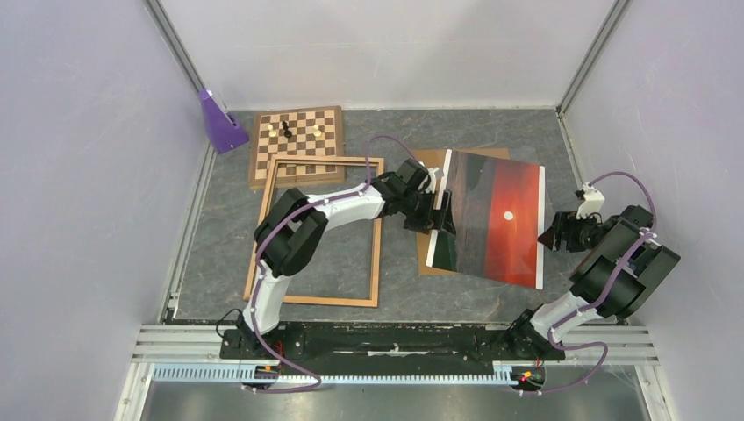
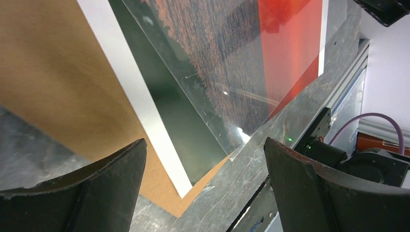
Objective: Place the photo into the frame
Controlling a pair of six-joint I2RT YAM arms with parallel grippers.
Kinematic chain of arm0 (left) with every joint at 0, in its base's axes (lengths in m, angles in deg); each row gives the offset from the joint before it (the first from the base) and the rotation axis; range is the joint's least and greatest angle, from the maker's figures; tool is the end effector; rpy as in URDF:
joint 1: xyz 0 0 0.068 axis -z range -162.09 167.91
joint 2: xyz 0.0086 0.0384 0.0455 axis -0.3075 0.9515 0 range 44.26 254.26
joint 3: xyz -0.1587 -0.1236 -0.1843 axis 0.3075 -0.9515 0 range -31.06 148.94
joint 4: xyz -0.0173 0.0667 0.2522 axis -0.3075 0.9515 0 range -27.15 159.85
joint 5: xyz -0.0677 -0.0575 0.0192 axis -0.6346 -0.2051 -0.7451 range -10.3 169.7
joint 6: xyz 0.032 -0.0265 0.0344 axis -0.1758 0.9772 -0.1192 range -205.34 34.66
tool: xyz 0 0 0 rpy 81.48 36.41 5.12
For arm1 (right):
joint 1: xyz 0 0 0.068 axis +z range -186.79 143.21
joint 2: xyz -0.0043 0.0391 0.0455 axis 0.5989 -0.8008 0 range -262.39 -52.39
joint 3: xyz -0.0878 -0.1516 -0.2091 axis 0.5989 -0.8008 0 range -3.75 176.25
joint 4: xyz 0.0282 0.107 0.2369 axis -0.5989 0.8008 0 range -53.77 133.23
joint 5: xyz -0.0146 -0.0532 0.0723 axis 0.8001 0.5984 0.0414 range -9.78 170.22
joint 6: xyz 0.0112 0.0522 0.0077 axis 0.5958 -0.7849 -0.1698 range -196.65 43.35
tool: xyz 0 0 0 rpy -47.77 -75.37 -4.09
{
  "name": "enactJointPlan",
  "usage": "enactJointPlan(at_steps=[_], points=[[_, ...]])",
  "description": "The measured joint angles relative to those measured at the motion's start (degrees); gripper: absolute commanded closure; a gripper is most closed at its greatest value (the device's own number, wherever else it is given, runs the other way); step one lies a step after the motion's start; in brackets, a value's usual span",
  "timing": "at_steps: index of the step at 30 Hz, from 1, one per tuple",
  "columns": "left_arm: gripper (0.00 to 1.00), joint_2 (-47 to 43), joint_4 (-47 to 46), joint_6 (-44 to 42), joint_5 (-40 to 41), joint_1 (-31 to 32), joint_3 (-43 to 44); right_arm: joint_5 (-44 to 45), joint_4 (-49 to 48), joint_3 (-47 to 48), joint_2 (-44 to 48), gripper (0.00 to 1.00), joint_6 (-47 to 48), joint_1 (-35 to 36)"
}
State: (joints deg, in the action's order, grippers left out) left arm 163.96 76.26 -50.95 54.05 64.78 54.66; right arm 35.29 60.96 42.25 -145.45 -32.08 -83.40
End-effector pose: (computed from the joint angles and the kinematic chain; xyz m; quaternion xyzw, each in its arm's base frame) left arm 0.3026 -0.3457 0.1776 0.1789 0.8943 -0.3876 0.1342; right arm 0.2079 -0.1832 0.1444 -0.0442 0.9134 0.1595 0.3719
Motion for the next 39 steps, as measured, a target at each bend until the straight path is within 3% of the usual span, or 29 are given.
enactJointPlan(at_steps=[12, 32, 39], points=[[0.04, 6.45, 1.25, 7.82, -0.17, 3.04, 6.71, 0.15, -0.13, -0.09, 0.07, 0.21, -0.15, 0.0], [0.04, 10.19, -0.28, 11.04, -1.86, 3.76, 10.36, -0.11, -0.13, -1.57, 1.49, 0.23, 0.46, -0.04], [0.04, 10.51, -0.26, 11.19, -2.1, 3.74, 10.58, -0.07, 0.7, -1.44, 1.73, 0.27, 1.33, -0.09]])
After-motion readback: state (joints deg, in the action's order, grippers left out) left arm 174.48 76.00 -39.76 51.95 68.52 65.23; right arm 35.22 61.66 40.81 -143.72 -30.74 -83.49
